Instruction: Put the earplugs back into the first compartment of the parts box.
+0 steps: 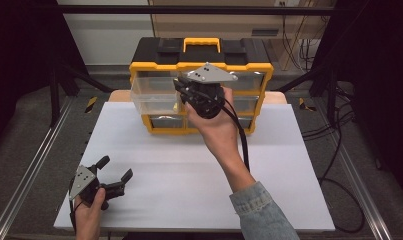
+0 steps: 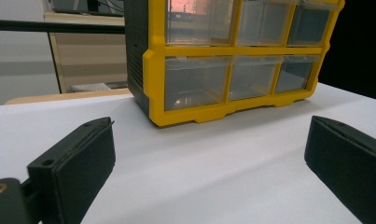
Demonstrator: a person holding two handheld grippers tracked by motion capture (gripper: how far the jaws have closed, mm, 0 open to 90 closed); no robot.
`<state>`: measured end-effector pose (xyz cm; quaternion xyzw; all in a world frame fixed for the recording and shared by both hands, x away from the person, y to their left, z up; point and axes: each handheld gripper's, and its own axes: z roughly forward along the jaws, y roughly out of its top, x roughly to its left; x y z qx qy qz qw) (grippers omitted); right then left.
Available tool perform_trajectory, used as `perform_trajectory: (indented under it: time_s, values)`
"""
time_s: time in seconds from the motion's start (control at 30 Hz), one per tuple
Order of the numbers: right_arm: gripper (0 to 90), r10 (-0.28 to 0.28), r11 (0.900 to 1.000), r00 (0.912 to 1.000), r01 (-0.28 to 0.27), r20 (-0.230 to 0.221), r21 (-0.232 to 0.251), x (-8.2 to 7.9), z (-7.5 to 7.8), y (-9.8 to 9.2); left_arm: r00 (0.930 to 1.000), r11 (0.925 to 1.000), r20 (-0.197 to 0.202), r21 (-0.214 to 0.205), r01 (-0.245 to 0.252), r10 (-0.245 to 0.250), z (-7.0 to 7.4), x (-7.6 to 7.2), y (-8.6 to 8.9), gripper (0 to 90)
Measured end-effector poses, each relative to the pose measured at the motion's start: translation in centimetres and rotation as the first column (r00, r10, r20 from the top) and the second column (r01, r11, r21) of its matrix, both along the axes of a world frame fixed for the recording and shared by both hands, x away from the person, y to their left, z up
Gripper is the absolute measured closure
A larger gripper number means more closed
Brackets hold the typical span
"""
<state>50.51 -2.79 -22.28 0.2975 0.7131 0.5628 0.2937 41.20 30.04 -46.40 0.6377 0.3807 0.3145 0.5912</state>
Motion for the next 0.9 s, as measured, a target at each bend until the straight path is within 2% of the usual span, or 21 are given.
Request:
perform_trajectory:
  time_s: [0.17, 0.37, 0.67, 0.7, 0.73, 0.77, 0.8, 0.83, 0.87, 0.9]
  values:
    - [81.7, 0.019, 0.9998, 0.9998, -0.019, -0.006, 0.005, 0.7, 0.3, 1.1, 1.0000, 1.0000, -0.001, -0.003, 0.001, -0.001, 0.0, 0.1, 0.0, 1.5]
    - [81.5, 0.031, 0.9987, 0.9995, -0.031, -0.012, -0.040, 1.2, 0.3, 2.7, 1.0000, 1.0000, 0.001, -0.001, 0.000, 0.000, 0.0, 0.0, 0.0, 1.5]
    - [79.8, 0.042, 0.9971, 0.9989, -0.043, -0.021, -0.063, 1.9, 0.4, 4.0, 1.0000, 1.0000, -0.002, -0.005, 0.003, -0.003, 0.0, 0.2, -0.1, 1.5]
    - [73.4, 0.039, 0.9970, 0.9987, -0.041, -0.031, -0.065, 2.3, 0.4, 4.2, 1.0000, 1.0000, -0.005, -0.005, 0.005, -0.005, 0.0, 0.2, -0.2, 1.5]
    - [73.4, 0.039, 0.9970, 0.9987, -0.041, -0.031, -0.065, 2.3, 0.4, 4.2, 1.0000, 1.0000, -0.005, -0.005, 0.005, -0.005, 0.0, 0.2, -0.2, 1.5]
    - [64.4, 0.038, 0.9968, 0.9986, -0.040, -0.036, -0.069, 2.5, 0.5, 4.3, 1.0000, 1.0000, -0.003, -0.006, 0.006, -0.006, 0.0, 0.1, -0.1, 1.5]
    - [64.4, 0.038, 0.9968, 0.9986, -0.040, -0.036, -0.069, 2.5, 0.5, 4.3, 1.0000, 1.0000, -0.003, -0.005, 0.005, -0.005, 0.0, 0.1, -0.1, 1.5]
    - [61.5, 0.031, 0.9976, 0.9990, -0.033, -0.033, -0.061, 2.5, 0.5, 4.2, 1.0000, 1.0000, -0.005, -0.008, 0.004, -0.004, -0.1, 0.2, -0.1, 1.5]
    - [55.0, 0.027, 0.9989, 0.9993, -0.028, -0.026, -0.036, 2.4, 0.6, 3.9, 1.0000, 0.9999, -0.007, -0.010, 0.002, -0.002, -0.1, 0.2, 0.0, 1.5]
    - [55.0, 0.027, 0.9989, 0.9993, -0.028, -0.026, -0.036, 2.4, 0.6, 3.9, 1.0000, 1.0000, -0.009, -0.007, 0.002, -0.002, -0.1, 0.3, 0.0, 1.5]
